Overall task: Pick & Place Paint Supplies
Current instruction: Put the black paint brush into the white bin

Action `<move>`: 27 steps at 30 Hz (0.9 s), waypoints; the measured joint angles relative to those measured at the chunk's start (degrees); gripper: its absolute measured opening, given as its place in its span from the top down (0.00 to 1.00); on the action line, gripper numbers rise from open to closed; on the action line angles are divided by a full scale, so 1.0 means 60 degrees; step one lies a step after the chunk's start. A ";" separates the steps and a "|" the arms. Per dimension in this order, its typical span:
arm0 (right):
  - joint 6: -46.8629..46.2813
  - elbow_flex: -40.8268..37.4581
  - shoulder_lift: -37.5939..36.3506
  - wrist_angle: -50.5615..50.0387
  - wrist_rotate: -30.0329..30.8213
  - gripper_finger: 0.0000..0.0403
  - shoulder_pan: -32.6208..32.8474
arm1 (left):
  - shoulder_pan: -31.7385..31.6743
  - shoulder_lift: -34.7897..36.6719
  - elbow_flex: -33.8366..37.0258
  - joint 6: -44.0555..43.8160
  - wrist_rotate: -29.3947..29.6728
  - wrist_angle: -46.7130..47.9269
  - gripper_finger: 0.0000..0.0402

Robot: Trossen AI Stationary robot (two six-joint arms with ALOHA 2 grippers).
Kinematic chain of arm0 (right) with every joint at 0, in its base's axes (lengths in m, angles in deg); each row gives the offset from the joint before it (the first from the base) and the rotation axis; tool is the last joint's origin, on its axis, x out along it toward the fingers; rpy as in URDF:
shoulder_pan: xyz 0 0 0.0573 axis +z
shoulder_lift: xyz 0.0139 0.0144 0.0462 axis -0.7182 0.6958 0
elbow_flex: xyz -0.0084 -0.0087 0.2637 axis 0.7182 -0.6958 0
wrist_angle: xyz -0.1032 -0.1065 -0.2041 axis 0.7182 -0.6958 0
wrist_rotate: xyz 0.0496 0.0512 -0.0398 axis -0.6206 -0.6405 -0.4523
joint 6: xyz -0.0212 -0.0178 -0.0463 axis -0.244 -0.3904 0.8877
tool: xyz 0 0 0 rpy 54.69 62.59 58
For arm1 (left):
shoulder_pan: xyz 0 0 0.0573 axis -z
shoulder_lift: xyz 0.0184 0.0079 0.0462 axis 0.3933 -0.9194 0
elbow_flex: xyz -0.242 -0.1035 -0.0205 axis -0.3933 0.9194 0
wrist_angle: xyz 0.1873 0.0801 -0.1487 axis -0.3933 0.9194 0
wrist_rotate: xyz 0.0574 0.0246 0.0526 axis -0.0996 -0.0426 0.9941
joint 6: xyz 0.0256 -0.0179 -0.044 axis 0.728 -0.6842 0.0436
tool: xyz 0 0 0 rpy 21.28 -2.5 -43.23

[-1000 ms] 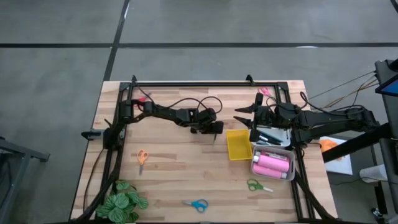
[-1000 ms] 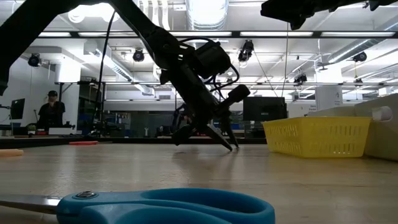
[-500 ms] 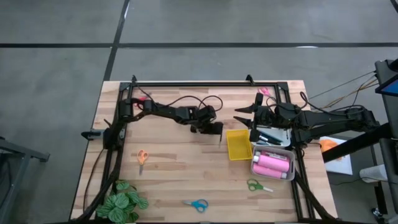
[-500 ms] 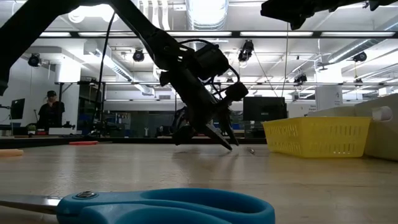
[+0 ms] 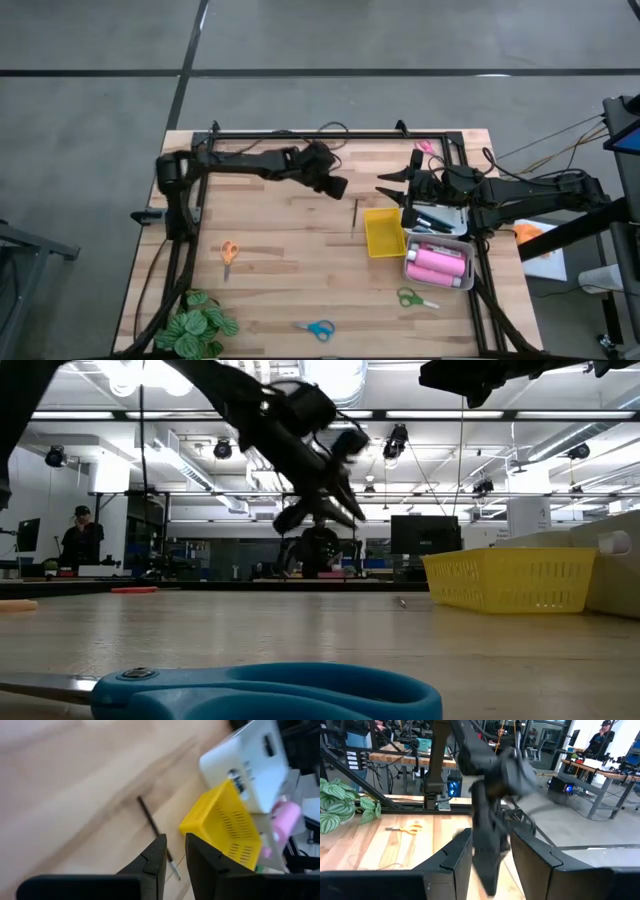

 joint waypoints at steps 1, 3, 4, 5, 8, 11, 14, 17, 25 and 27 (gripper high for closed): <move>0.0000 0.0000 0.0000 -0.0001 0.0001 0.67 -0.0001 | -0.0030 0.0257 0.0105 0.0246 0.0073 -0.0013 0.82; 0.0000 0.0000 0.0000 -0.0007 0.0002 0.67 0.0000 | -0.0088 0.0832 0.0359 0.0783 0.0151 -0.0183 0.82; 0.0000 0.0000 0.0000 -0.0007 -0.0001 0.67 -0.0001 | -0.0121 0.1108 0.0531 0.1044 0.0173 -0.0244 0.82; 0.0000 0.0000 0.0000 -0.0007 0.0002 0.67 -0.0004 | -0.0141 0.1424 0.0727 0.1288 0.0180 -0.0427 0.82; 0.0000 -0.0004 0.0000 -0.0002 0.0000 0.67 -0.0004 | -0.0188 0.2426 0.1440 0.1949 0.0310 -0.1012 0.82; 0.0000 -0.0004 0.0000 -0.0006 -0.0002 0.67 -0.0002 | -0.0194 0.3518 0.2338 0.2444 0.0545 -0.1739 0.82; 0.0000 -0.0004 0.0000 -0.0007 -0.0002 0.67 0.0000 | -0.0194 0.4660 0.3422 0.2943 0.0608 -0.2579 0.82; 0.0000 -0.0004 0.0000 -0.0004 -0.0002 0.67 0.0000 | -0.0194 0.5884 0.4583 0.3527 0.0608 -0.3456 0.82; 0.0000 -0.0004 -0.0001 -0.0004 0.0002 0.67 -0.0003 | -0.0183 0.9142 0.7419 0.5056 0.0607 -0.5144 0.82; 0.0000 -0.0004 0.0000 -0.0004 0.0002 0.67 0.0000 | -0.0183 0.9920 0.8011 0.5256 0.0604 -0.5177 0.82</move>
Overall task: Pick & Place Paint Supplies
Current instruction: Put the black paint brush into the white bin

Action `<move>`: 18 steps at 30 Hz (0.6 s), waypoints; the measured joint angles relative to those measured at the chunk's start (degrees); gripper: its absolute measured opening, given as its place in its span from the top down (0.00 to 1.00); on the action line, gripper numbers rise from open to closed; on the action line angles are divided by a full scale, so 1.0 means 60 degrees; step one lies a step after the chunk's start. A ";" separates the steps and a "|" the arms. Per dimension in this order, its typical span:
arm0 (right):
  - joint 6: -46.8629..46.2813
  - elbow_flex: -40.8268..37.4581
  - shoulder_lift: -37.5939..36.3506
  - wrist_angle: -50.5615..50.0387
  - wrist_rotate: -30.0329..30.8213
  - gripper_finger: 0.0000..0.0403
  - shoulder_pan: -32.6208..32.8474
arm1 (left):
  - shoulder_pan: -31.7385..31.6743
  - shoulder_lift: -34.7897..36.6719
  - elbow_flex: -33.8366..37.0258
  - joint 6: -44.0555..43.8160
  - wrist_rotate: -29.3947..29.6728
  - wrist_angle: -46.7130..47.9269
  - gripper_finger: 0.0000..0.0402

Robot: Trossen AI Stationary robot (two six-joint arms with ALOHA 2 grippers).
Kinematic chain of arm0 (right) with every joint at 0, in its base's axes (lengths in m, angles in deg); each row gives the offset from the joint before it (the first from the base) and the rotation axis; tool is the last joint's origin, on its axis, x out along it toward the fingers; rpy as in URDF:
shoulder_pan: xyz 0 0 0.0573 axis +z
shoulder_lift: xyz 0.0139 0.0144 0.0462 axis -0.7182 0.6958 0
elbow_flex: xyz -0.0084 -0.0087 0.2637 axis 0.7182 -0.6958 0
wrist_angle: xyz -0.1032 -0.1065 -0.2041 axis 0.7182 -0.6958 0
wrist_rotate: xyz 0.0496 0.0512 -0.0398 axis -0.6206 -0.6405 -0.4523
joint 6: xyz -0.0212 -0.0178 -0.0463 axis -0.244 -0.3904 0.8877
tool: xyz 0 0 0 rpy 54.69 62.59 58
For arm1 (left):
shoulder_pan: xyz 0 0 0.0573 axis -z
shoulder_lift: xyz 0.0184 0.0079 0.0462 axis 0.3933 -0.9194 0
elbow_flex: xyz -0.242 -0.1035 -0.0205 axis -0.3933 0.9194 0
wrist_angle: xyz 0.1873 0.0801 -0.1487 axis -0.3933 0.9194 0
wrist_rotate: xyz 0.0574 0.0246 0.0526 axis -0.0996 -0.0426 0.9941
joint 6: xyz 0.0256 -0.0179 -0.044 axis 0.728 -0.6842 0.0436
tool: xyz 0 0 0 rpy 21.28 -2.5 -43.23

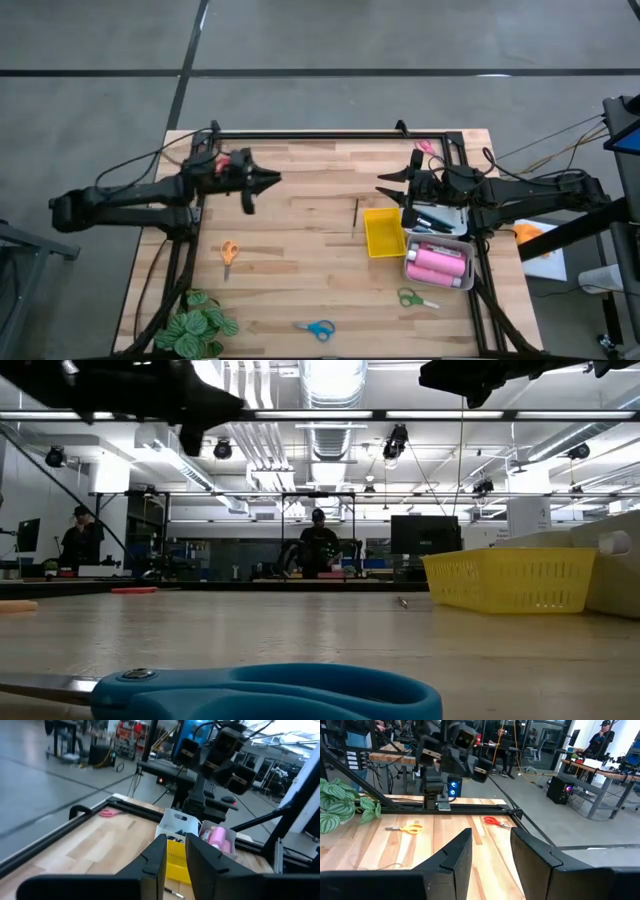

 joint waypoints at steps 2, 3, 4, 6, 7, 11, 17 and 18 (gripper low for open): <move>0.0000 0.0000 0.0000 0.0000 0.0000 0.67 0.0000 | 0.0000 0.0751 0.0489 0.0110 -0.0016 -0.0004 0.82; 0.0000 0.0000 0.0000 0.0000 0.0000 0.67 0.0000 | 0.0000 0.1113 0.0716 0.0113 -0.0030 -0.0011 0.82; 0.0000 0.0000 -0.0003 0.0000 0.0000 0.67 -0.0003 | 0.0000 0.1460 0.0926 0.0117 -0.0030 -0.0011 0.82; 0.0000 0.0000 -0.0001 0.0000 0.0000 0.67 -0.0004 | 0.0000 0.2117 0.1317 0.0117 -0.0030 -0.0012 0.82; 0.0000 0.0000 0.0000 0.0000 0.0000 0.67 -0.0002 | 0.0000 0.2418 0.1497 0.0126 -0.0030 -0.0011 0.82; 0.0000 0.0000 -0.0001 0.0000 0.0000 0.67 -0.0001 | 0.0000 0.3456 0.2146 0.0510 -0.0034 -0.0011 0.82; 0.0000 0.0000 -0.0002 0.0000 0.0000 0.67 0.0000 | 0.0000 0.4364 0.2627 0.0580 -0.0032 0.0001 0.82; 0.0000 0.0000 -0.0002 0.0000 0.0000 0.67 -0.0002 | 0.0000 0.4434 0.2653 0.0583 -0.0034 -0.0008 0.82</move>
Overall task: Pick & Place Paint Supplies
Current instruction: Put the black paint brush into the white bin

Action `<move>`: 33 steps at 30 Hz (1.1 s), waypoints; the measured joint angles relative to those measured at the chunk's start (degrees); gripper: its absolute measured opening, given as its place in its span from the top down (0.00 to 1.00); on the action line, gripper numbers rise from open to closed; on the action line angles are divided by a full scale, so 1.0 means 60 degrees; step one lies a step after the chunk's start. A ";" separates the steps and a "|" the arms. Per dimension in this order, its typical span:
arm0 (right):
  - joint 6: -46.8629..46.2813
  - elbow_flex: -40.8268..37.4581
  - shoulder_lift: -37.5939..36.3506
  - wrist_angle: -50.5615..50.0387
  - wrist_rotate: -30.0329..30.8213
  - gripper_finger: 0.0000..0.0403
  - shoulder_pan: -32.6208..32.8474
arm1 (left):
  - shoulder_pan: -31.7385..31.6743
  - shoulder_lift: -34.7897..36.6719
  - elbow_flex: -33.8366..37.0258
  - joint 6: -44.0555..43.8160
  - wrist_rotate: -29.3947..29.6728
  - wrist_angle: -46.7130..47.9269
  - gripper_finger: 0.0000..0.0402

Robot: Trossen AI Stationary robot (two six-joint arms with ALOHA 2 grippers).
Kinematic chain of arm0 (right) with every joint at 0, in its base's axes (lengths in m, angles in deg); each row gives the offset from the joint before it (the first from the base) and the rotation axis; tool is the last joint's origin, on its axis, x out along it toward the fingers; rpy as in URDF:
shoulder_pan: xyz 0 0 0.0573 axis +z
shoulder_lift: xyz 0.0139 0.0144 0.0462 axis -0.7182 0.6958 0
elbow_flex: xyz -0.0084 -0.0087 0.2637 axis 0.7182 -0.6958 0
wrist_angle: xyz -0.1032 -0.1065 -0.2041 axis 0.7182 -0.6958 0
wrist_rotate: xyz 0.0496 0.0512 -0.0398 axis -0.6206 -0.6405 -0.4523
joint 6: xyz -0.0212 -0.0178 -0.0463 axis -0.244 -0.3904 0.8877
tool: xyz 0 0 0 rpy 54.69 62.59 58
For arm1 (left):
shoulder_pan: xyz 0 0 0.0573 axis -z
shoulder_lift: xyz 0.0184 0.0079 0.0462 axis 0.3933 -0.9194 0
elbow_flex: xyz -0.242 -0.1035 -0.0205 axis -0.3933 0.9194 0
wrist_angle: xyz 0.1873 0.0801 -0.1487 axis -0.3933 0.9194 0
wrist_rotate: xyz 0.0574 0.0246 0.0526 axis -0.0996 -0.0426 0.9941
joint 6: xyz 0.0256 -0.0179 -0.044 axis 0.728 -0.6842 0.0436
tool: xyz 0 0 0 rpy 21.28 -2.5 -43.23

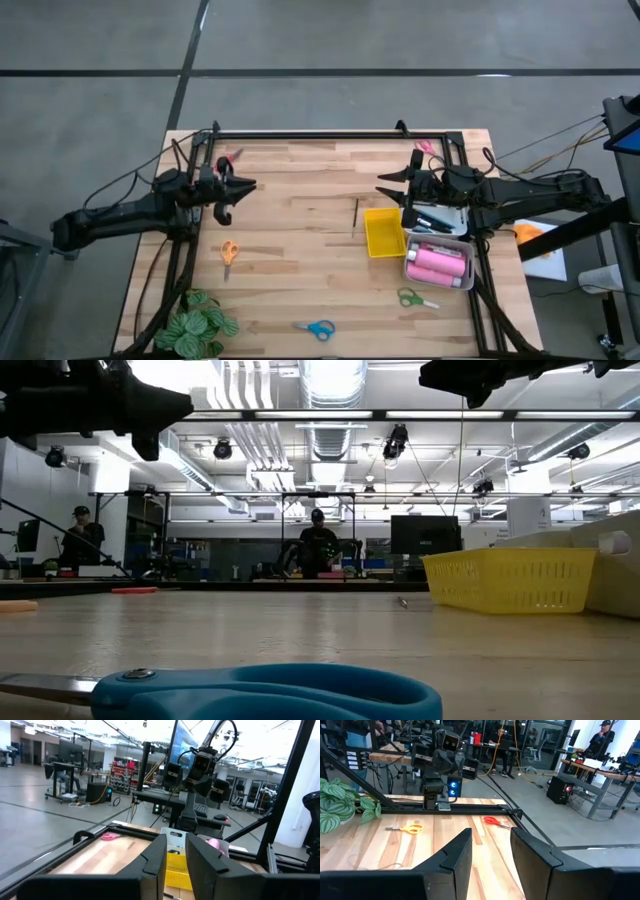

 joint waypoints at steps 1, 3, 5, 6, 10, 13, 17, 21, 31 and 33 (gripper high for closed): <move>0.0000 0.0000 -0.0001 0.0000 0.0000 0.67 0.0001 | 0.0000 0.0053 0.0014 -0.0003 0.0003 0.0015 0.82; 0.0000 0.0000 -0.0002 0.0000 0.0000 0.67 0.0001 | 0.0000 0.0073 0.0015 -0.0004 0.0000 0.0022 0.82; 0.0000 0.0000 0.0002 0.0000 0.0000 0.67 -0.0002 | 0.0000 0.0073 0.0011 -0.0004 0.0001 0.0025 0.82; 0.0000 0.0000 0.0001 0.0000 0.0000 0.67 0.0002 | 0.0000 0.0073 0.0011 -0.0015 0.0000 0.0027 0.82; 0.0000 0.0000 0.0002 0.0000 0.0000 0.67 0.0001 | 0.0000 0.0067 0.0014 -0.0076 0.0000 0.0147 0.82; 0.0000 0.0000 -0.0002 0.0000 0.0000 0.67 0.0002 | 0.0000 0.0066 0.0015 -0.0076 0.0000 0.0328 0.82; 0.0000 0.0000 0.0002 0.0000 0.0000 0.67 0.0000 | 0.0000 0.0066 0.0015 -0.0076 0.0000 0.0750 0.82; 0.0000 0.0000 0.0002 0.0000 0.0000 0.67 0.0001 | 0.0000 0.0066 0.0015 -0.0076 0.0000 0.1395 0.82; 0.0000 0.0000 0.0002 0.0000 0.0000 0.67 0.0002 | 0.0000 0.0066 0.0015 -0.0080 0.0000 0.3283 0.82; 0.0000 0.0000 -0.0002 0.0000 0.0000 0.67 0.0002 | 0.0000 0.0066 0.0015 -0.0085 0.0000 0.3550 0.82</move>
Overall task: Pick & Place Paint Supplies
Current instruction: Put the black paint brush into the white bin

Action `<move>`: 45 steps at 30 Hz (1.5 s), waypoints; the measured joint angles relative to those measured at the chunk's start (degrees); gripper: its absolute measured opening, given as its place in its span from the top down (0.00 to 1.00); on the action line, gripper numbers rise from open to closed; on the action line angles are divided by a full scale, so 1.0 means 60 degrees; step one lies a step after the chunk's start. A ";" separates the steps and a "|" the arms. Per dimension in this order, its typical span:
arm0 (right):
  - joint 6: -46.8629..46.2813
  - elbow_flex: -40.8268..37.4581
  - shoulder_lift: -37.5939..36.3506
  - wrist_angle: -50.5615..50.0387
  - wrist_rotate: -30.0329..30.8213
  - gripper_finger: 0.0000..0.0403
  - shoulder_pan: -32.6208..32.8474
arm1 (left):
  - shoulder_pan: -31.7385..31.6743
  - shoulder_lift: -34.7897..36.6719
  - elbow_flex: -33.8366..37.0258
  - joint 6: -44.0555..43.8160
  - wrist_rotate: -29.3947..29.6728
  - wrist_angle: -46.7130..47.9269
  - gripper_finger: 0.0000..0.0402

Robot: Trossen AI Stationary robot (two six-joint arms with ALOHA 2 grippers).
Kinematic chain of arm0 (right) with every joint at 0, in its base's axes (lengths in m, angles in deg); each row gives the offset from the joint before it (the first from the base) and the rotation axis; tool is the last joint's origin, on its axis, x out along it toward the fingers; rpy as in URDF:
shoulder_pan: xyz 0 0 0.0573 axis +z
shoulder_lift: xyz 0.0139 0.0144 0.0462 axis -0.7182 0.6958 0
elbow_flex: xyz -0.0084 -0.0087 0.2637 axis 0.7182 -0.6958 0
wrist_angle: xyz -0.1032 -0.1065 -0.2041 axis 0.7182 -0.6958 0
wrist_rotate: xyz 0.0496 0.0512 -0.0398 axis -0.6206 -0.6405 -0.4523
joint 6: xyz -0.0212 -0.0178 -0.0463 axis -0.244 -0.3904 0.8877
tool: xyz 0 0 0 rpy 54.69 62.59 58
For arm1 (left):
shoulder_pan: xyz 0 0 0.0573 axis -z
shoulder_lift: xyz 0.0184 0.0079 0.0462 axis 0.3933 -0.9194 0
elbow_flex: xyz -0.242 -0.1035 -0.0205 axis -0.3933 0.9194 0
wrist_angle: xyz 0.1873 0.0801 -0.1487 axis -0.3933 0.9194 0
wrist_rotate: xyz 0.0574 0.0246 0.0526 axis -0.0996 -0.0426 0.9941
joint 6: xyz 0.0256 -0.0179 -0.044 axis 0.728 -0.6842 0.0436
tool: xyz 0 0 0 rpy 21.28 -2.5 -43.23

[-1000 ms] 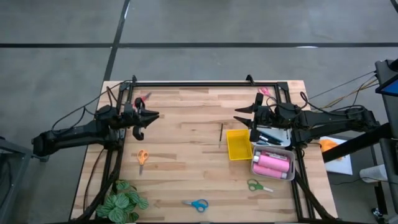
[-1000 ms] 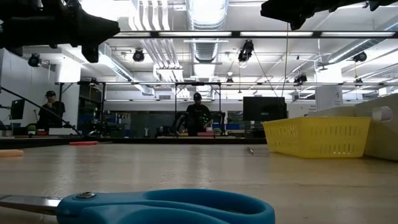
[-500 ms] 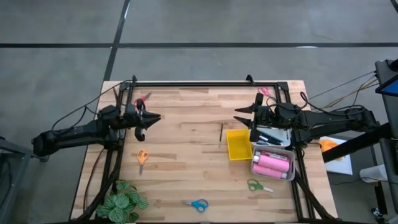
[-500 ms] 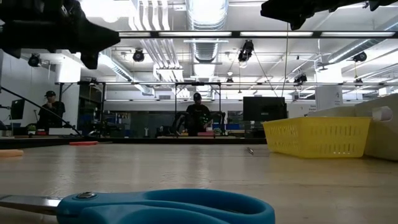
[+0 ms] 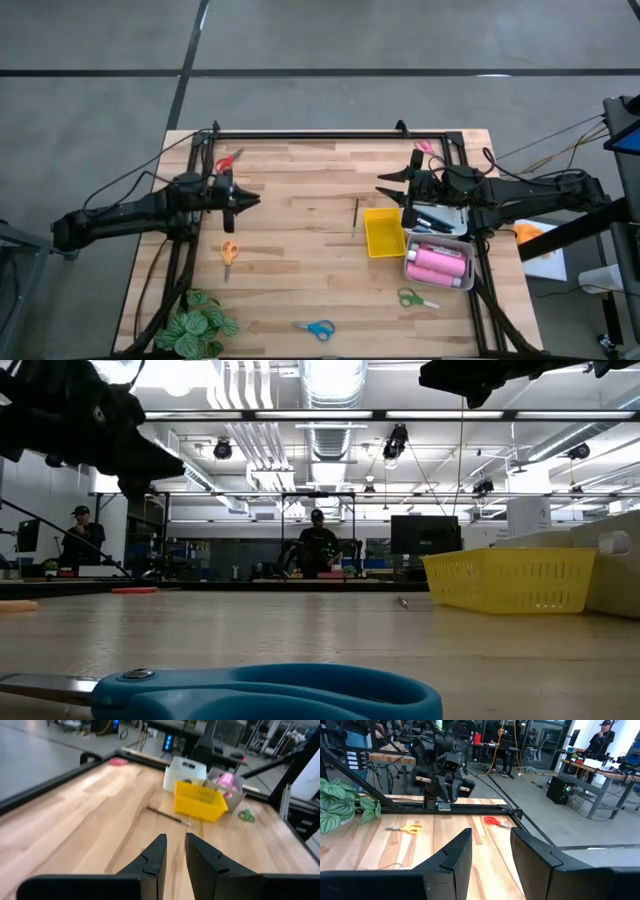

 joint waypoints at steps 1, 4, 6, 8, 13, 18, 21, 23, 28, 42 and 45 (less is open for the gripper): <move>0.0000 0.0000 0.0003 0.0003 0.0000 0.67 0.0000 | 0.0000 0.0000 0.0000 -0.0006 0.0000 0.0131 0.82; 0.0000 0.0000 0.0003 0.0022 0.0000 0.67 0.0000 | 0.0003 0.0000 0.0000 -0.0021 -0.0003 0.0423 0.82; 0.0000 0.0000 0.0003 0.0018 0.0000 0.67 -0.0001 | 0.0000 0.0000 0.0000 -0.0018 0.0000 0.0597 0.82; 0.0000 0.0000 0.0000 0.0018 0.0000 0.67 0.0000 | 0.0001 0.0000 0.0000 -0.0017 0.0000 0.0697 0.82; -0.0855 0.0000 0.0002 0.0137 -0.0043 0.67 0.0000 | 0.0004 0.0004 0.0000 -0.0017 0.0000 0.0854 0.82; -0.0716 0.0148 0.0113 0.0338 0.0244 0.67 -0.0022 | 0.0004 0.0004 0.0000 -0.0017 0.0000 0.0851 0.82; 0.0289 0.0580 0.0439 -0.0241 0.0197 0.67 -0.0029 | 0.0004 0.0003 0.0000 -0.0013 0.0000 0.0851 0.82; 0.1092 0.1072 0.0764 -0.1025 -0.0012 0.67 -0.0029 | 0.0004 0.0000 0.0000 -0.0013 0.0000 0.0852 0.82; 0.2241 0.2742 0.1944 -0.3688 -0.0823 0.67 -0.0314 | 0.0004 0.0000 0.0000 -0.0003 0.0000 0.0851 0.82; 0.7729 0.6852 0.6329 -0.8971 -0.2004 0.67 -0.1036 | 0.0004 0.0003 0.0000 0.0005 0.0000 0.0848 0.82; 0.8561 0.7435 0.7200 -0.9328 -0.2004 0.67 -0.1092 | 0.0004 0.0002 0.0000 0.0005 0.0000 0.0851 0.82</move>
